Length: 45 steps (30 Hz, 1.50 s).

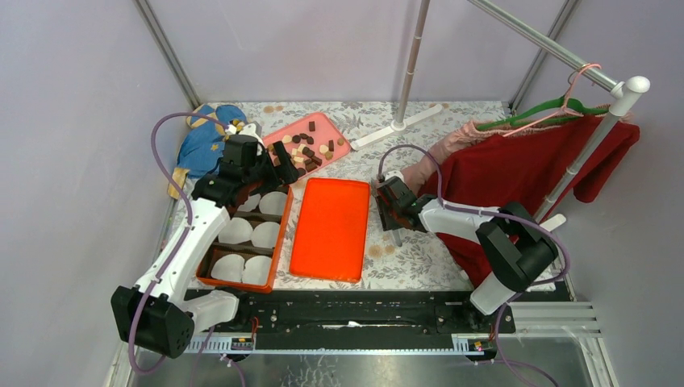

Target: Pack the chocolate

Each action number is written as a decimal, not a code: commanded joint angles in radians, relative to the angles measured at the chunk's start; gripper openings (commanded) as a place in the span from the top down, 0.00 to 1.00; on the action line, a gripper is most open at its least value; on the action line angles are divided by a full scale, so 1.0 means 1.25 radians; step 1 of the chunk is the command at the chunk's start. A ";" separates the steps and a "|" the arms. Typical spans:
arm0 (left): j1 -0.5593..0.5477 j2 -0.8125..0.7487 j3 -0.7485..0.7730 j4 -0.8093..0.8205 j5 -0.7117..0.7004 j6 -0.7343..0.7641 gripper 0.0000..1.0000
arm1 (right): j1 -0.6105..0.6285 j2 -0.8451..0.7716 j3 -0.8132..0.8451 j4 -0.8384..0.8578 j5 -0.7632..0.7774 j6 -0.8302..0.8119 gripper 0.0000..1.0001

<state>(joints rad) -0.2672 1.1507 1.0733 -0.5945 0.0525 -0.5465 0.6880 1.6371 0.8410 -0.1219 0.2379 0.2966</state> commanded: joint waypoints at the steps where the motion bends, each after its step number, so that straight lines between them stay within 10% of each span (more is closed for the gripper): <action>1: 0.007 0.001 -0.013 0.014 -0.004 0.005 0.05 | 0.000 -0.069 -0.035 0.025 -0.086 -0.084 0.52; 28: 0.008 -0.028 -0.028 0.001 -0.021 0.017 0.03 | -0.007 -0.052 0.111 0.003 0.052 -0.032 0.56; 37: 0.008 -0.019 -0.031 0.002 -0.009 0.016 0.03 | -0.011 -0.026 0.073 0.022 0.012 -0.020 0.28; 45: 0.008 -0.028 -0.029 0.002 -0.007 0.015 0.03 | -0.095 -0.015 0.113 0.021 -0.024 0.032 0.29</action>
<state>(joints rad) -0.2672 1.1320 1.0401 -0.5976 0.0422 -0.5453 0.6258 1.6058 0.9226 -0.1196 0.2192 0.2852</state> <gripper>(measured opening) 0.971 0.730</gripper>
